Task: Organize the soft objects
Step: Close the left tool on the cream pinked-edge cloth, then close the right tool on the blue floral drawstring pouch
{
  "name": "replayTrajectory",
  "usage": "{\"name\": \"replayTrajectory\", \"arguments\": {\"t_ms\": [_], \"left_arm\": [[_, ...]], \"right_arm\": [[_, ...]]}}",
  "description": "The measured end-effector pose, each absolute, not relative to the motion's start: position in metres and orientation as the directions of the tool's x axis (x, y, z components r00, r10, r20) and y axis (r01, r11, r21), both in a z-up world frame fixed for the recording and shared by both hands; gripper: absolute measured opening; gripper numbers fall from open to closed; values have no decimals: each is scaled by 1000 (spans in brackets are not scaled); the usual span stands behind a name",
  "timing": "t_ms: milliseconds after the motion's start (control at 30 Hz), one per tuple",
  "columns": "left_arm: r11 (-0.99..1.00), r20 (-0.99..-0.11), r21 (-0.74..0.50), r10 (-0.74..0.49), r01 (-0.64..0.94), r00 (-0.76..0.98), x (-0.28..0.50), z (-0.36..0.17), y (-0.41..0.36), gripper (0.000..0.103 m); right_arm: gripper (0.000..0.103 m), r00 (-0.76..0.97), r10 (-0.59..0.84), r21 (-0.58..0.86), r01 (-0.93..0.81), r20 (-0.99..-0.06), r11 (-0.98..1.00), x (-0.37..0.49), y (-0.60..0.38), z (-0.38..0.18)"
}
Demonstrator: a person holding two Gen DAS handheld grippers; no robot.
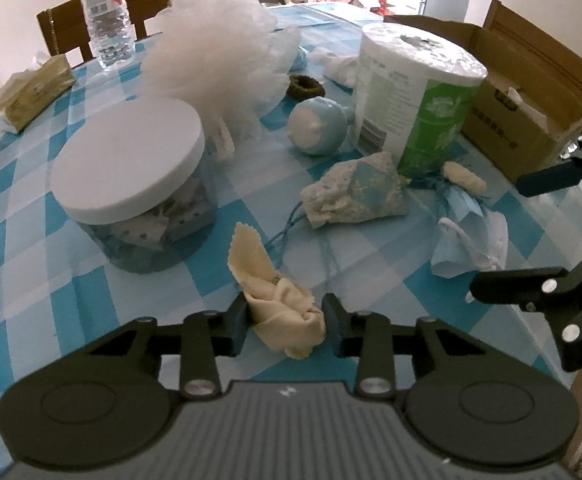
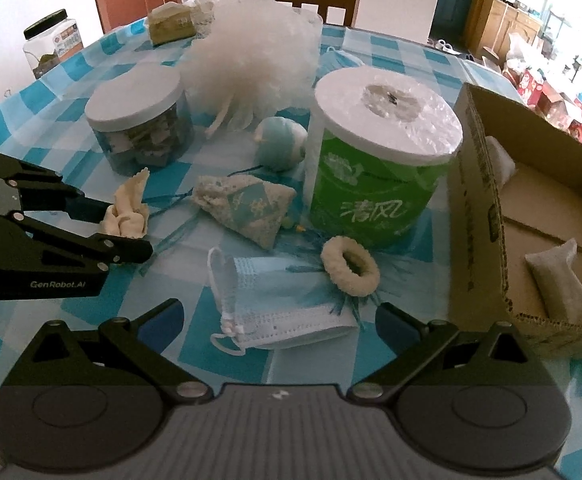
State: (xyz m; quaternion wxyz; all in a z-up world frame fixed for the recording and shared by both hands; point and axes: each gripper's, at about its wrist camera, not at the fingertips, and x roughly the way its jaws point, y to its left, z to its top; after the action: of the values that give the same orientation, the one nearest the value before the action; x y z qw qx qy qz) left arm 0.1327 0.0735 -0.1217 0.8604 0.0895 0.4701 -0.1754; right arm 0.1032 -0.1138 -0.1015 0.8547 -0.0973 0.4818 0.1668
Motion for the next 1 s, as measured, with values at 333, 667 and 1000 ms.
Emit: {"name": "replayTrajectory", "arguments": {"t_ms": [333,667,1000], "left_arm": [[947,-842,-5,-176,320,510,129,-117,93,37],[966,-838,-28,-162,256,521,128,-116,108,37],[971,-843,-56,-171,233,511,125,-117,111,37]], "right_arm": [[102,523,195,-78,-455,-829,887,113,-90,-92],[83,532,195,-202,-597,-824,776,142,-45,-95],[69,476,173,-235,-679,-862,696,165,-27,-119]]}}
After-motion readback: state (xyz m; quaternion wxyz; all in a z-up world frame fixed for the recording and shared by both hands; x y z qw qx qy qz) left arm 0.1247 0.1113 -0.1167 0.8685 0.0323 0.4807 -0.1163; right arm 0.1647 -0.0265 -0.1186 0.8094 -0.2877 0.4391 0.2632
